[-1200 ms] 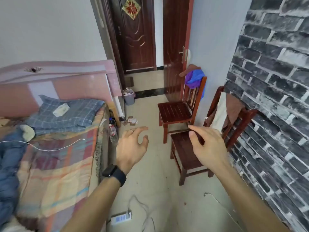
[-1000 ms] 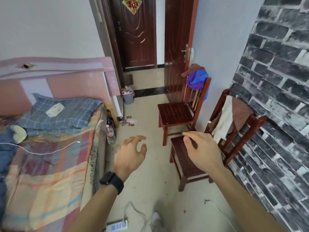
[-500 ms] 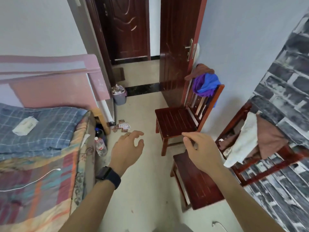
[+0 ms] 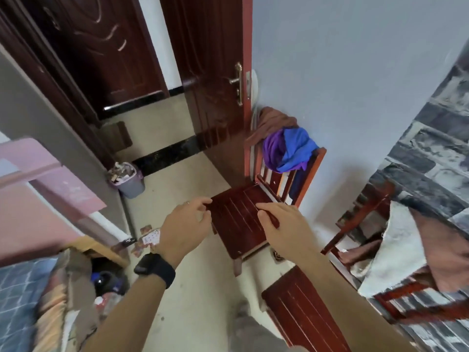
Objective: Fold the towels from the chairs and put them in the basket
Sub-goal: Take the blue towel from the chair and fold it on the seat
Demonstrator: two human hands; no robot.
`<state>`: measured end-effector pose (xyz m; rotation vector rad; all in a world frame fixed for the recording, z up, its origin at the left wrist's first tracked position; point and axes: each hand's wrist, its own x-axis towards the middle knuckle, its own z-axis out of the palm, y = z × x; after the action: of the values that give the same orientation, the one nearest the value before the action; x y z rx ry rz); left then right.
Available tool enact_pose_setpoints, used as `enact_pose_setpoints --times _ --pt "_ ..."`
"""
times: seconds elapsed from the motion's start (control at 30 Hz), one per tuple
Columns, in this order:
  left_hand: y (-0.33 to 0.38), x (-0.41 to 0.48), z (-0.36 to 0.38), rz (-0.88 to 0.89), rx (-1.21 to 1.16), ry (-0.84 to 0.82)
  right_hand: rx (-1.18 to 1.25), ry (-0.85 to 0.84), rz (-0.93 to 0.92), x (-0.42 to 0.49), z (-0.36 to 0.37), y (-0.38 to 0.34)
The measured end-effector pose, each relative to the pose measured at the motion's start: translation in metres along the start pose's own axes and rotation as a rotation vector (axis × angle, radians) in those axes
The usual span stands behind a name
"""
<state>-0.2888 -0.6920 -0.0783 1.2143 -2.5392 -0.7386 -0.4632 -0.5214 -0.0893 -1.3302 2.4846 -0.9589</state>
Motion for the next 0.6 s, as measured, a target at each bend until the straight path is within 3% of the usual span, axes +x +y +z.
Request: enact_pose_setpoints --times 0.3,0.6 --pt "0.023 0.219 -0.008 0.161 0.018 -0.175 -0.038 0.07 0.237 0.167 0.013 0.017" --pt "0.048 0.398 0.043 0.472 0.004 -0.297 -0.101 0.306 0.49 0.267 0.025 0.052"
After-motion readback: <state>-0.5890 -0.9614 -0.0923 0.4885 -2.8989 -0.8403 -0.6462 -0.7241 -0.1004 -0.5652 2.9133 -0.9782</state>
